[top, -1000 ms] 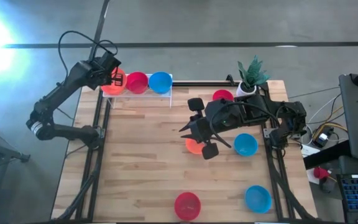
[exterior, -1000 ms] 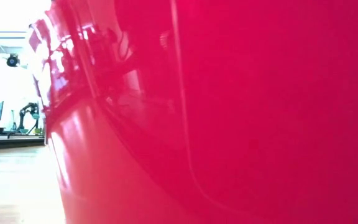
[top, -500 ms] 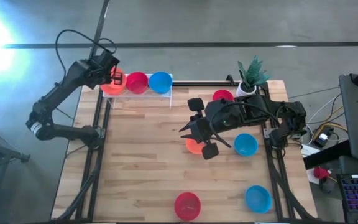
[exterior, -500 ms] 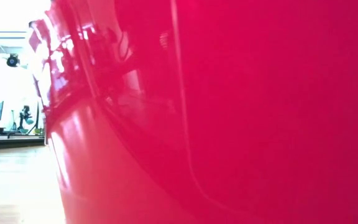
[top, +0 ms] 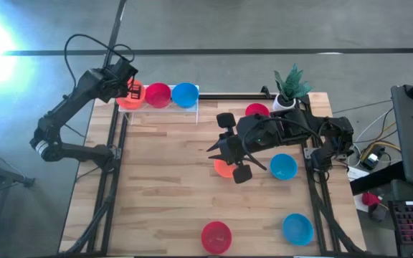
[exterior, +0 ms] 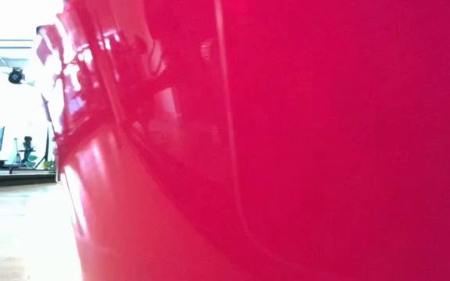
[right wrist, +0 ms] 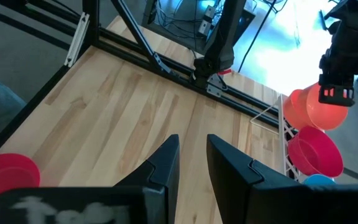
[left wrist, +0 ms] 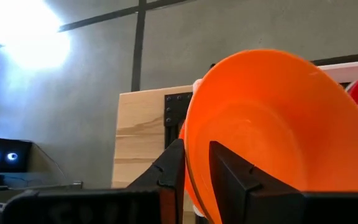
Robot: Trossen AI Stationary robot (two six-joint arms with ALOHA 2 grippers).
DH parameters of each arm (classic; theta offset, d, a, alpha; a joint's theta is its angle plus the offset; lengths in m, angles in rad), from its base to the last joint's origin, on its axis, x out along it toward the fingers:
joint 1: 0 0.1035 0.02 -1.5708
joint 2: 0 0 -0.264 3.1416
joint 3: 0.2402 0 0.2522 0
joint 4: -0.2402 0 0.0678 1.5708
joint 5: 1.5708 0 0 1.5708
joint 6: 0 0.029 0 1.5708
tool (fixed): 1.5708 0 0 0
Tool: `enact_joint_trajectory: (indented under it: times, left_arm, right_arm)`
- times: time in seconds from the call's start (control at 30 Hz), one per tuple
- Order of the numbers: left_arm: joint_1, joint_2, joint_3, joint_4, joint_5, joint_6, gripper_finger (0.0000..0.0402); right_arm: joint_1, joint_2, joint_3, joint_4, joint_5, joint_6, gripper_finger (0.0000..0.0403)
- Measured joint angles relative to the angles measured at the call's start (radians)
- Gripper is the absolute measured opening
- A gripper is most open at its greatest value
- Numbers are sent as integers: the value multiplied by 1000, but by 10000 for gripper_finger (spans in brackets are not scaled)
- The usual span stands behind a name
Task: Pick & Place Mini bowls
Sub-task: Stack the bottom orange bowl on top of the orange bowl on the shelf, then stack the top red bowl on top of the red bowl on the shelf
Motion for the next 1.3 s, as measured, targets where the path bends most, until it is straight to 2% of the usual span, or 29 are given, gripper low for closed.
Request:
enact_joint_trajectory:
  times: [0.73,0.9,1.1,1.3]
  left_arm:
    - [-1,-35,8,2,-47,125,67]
    - [-23,-72,19,5,-47,167,67]
    - [-99,-153,18,38,-47,219,67]
    - [-244,-250,-7,64,-47,225,67]
  right_arm:
    - [0,-1,0,0,0,2,79]
    - [-3,-1,0,0,13,73,79]
    - [-24,-1,-1,-41,62,185,79]
    - [-65,-1,-33,-83,124,292,79]
